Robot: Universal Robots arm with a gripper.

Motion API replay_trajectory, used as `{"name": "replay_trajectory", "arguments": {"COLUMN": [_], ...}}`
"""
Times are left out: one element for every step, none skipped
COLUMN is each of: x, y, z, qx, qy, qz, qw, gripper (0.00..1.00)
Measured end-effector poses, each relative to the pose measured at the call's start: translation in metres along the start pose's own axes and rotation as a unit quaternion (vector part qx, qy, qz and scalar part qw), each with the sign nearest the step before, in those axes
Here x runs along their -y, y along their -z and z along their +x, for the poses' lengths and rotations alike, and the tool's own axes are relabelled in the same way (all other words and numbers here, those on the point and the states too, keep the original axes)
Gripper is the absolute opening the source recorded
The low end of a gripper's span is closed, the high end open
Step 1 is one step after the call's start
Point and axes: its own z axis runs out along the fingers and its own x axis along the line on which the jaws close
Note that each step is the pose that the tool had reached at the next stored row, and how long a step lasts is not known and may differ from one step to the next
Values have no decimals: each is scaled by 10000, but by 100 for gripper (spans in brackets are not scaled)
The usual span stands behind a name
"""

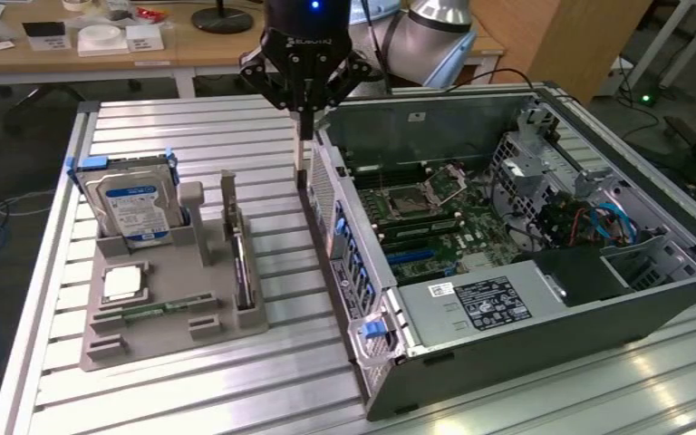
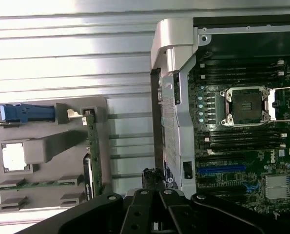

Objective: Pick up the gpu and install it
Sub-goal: 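Reach for the gpu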

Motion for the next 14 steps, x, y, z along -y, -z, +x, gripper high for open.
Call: {"name": "replay_trajectory", "arguments": {"x": [2,5,7,9,11,13,15,17,19,20,23,25,27,29], "y": [1,1,1,2,3,3,4,4,5,6,6,7,7,8], "z": [22,44,65,85,106,127,147,166,185,205,225,247,268,288], "qx": [0,0,0,0,0,0,0,0,0,0,0,0,0,0], "qy": [0,0,0,1,1,1,0,1,0,0,0,0,0,1], "qz": [0,0,0,0,0,0,0,0,0,0,0,0,0,0], "qw": [10000,10000,10000,10000,10000,10000,10000,10000,10000,10000,10000,10000,10000,10000], "gripper": [11,11,11,11,11,11,11,11,11,11,11,11,11,11]}}
